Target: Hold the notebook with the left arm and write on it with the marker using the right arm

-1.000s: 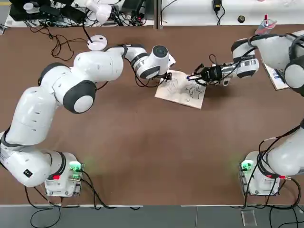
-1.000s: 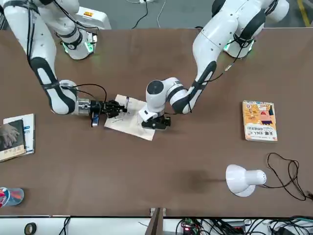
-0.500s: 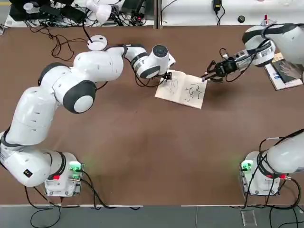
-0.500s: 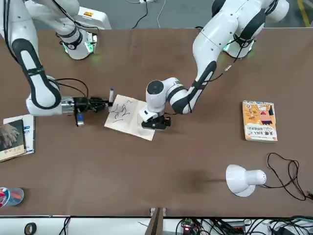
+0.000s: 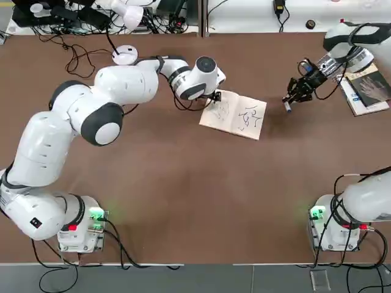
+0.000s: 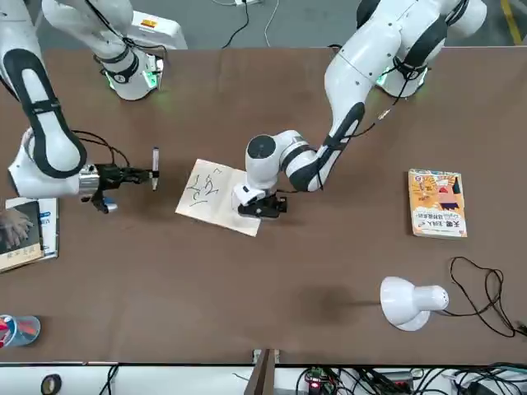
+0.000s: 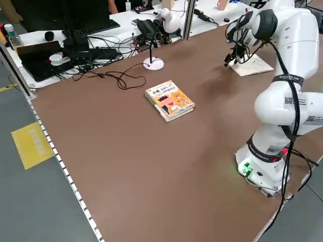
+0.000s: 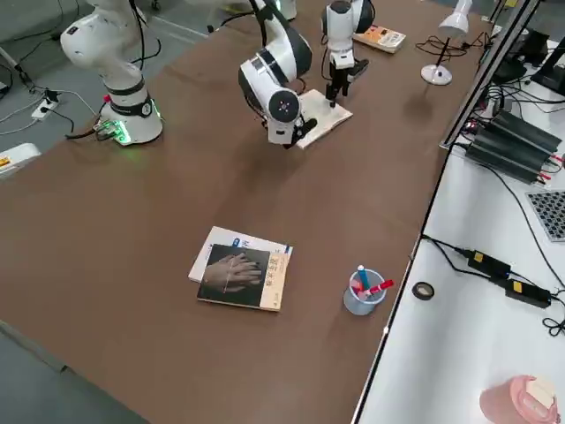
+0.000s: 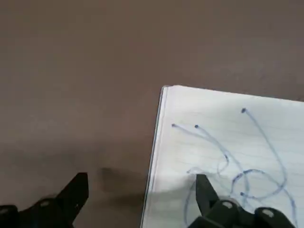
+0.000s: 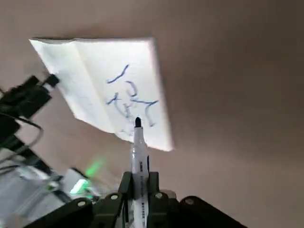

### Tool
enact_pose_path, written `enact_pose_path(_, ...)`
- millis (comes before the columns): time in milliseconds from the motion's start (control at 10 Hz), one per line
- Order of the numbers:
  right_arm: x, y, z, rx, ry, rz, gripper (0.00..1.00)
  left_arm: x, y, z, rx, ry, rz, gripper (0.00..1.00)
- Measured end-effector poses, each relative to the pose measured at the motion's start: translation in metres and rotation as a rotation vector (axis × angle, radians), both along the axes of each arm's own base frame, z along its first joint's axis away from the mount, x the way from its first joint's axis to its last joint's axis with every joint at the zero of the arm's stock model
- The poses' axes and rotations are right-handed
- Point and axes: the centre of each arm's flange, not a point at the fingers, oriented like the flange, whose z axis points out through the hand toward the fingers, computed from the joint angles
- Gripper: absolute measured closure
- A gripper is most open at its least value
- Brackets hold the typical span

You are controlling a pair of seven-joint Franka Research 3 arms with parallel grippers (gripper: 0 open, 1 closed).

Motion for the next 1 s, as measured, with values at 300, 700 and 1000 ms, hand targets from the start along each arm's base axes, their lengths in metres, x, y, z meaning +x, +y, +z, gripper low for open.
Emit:
enact_pose_path(300,0.019,-0.043,0.018,-0.099,-0.112,0.127,0.83,0.014,0.002,0.018,-0.017,-0.025,0.003,0.0)
enact_pose_path(700,0.042,-0.091,0.028,-0.254,-0.216,0.229,0.83,0.049,0.03,0.078,0.0,-0.055,0.004,0.0)
enact_pose_path(1000,0.058,-0.112,0.01,-0.345,-0.307,0.293,0.83,0.077,0.067,0.158,-0.005,-0.044,0.003,0.0)
